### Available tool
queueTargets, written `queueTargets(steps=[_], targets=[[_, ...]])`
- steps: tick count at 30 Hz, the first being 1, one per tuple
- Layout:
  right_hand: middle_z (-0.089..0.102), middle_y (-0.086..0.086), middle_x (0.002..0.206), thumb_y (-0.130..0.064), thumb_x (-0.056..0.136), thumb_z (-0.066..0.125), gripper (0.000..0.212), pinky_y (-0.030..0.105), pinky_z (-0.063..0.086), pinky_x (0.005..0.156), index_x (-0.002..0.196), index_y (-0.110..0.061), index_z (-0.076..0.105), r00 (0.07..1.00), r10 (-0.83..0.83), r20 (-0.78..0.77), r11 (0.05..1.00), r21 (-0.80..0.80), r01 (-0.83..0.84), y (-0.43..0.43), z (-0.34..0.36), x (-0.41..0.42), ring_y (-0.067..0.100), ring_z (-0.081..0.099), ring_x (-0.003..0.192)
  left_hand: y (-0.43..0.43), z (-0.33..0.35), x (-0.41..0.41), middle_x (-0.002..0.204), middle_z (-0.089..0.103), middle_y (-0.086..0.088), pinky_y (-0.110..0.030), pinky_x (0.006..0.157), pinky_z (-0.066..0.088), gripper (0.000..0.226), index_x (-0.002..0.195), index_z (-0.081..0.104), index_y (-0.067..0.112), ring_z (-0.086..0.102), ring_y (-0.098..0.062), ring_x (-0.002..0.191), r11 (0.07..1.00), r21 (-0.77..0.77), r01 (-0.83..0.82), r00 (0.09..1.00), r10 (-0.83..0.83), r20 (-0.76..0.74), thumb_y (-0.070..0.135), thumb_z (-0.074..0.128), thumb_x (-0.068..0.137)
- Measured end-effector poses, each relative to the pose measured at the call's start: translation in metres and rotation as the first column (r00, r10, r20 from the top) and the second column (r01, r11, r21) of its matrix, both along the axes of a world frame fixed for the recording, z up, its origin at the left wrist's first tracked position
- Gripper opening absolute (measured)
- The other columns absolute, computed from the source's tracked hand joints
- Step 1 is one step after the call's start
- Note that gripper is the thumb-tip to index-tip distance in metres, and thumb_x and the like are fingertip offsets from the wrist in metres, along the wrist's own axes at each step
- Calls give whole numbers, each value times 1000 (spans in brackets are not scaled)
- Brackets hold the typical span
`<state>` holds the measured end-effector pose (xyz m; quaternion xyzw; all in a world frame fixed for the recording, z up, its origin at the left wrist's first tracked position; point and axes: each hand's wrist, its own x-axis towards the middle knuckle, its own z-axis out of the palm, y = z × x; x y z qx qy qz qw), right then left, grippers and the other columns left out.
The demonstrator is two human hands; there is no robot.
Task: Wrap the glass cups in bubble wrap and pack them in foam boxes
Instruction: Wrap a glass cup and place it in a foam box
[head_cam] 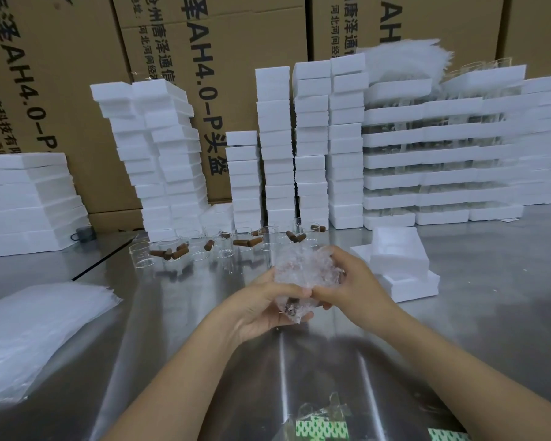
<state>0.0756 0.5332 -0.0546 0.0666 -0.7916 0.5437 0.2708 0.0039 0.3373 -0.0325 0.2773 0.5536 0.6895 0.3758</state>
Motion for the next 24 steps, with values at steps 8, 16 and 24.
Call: queueTargets(steps=[8, 16, 24], targets=[[73, -7, 101, -39, 64, 88, 46, 36, 63, 63, 105, -42, 67, 996, 44, 78, 999, 26, -46, -8, 4, 9, 17, 74, 82, 5, -8, -2, 121, 78, -16, -39, 85, 61, 75, 136, 64, 11, 76, -30, 112, 981, -104, -166, 949, 131, -285, -16, 79, 68], [79, 7, 103, -47, 86, 82, 32, 32, 61, 87, 87, -16, 80, 945, 281, 164, 876, -446, -183, -11, 22, 20, 19, 75, 94, 5, -4, -3, 86, 74, 3, -31, 55, 55, 56, 120, 63, 19, 64, -13, 66, 918, -58, -392, 804, 312, -506, -8, 77, 73], [69, -9, 100, -7, 77, 91, 56, 15, 54, 68, 121, -29, 64, 998, -3, 60, 985, -172, 13, -11, 18, 19, 1, 72, 82, 6, -3, -3, 114, 80, -2, -38, 74, 62, 75, 128, 66, 28, 77, -23, 104, 907, -47, -418, 835, 363, -413, 1, 85, 61]])
